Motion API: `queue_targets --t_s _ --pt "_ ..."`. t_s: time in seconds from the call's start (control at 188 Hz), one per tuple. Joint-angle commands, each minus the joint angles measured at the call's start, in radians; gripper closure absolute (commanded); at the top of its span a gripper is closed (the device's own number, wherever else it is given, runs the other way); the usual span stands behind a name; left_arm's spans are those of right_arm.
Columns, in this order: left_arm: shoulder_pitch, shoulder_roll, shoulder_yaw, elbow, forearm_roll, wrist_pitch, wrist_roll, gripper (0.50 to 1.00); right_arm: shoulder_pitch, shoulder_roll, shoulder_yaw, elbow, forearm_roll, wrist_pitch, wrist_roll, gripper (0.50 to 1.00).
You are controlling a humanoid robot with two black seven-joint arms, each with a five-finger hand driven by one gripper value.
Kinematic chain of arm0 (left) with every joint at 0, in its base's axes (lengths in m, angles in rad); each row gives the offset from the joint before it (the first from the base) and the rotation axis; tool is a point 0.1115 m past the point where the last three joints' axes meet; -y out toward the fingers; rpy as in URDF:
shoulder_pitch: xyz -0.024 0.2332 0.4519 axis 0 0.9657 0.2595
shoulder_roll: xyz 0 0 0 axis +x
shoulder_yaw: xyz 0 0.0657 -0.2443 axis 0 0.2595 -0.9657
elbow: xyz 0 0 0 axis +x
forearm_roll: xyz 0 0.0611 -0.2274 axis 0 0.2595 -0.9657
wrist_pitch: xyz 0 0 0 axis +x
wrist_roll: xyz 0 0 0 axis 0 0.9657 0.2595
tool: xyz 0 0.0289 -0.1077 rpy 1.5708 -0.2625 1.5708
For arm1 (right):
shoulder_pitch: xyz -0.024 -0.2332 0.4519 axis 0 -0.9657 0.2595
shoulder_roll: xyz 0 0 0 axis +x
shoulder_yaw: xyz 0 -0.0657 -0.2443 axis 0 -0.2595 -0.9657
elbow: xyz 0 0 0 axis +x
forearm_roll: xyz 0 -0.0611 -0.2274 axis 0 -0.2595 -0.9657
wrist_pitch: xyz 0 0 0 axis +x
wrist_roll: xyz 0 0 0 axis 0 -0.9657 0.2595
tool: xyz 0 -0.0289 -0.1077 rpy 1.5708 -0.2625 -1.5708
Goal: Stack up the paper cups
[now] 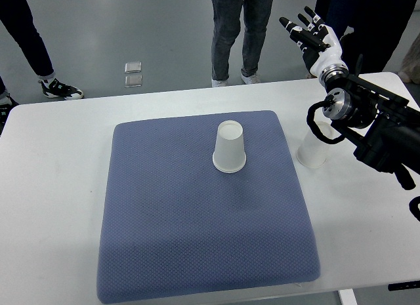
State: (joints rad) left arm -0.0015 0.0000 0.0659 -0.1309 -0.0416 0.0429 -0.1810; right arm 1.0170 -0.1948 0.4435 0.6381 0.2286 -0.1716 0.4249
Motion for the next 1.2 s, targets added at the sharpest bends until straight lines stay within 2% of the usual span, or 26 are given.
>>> queue_targets --t_s 0.0,0.441,0.696,0.839,0.977,1.195 --pt "0.0 0.0 0.0 0.0 0.0 0.0 0.0 0.5 0.0 0.0 0.001 -0.002 0.0 0.0 0.0 0.587" --pt "0.005 0.0 0.0 0.0 0.0 0.0 0.0 0.5 0.005 -0.021 0.046 0.015 -0.015 0.003 -0.009 0.587" --pt "0.005 0.0 0.0 0.0 0.0 0.0 0.0 0.5 0.045 -0.113 0.006 0.046 -0.126 0.018 -0.032 0.587" --pt "0.003 0.0 0.0 0.0 0.0 0.0 0.0 0.5 0.061 -0.181 -0.045 0.092 -0.282 0.07 -0.084 0.587" --pt "0.003 0.0 0.0 -0.001 0.0 -0.001 0.0 0.5 0.083 -0.233 -0.109 0.14 -0.451 0.142 -0.092 0.587" --pt "0.003 0.0 0.0 0.0 0.0 0.0 0.0 0.5 0.183 -0.365 -0.27 0.293 -0.735 0.277 -0.109 0.587"
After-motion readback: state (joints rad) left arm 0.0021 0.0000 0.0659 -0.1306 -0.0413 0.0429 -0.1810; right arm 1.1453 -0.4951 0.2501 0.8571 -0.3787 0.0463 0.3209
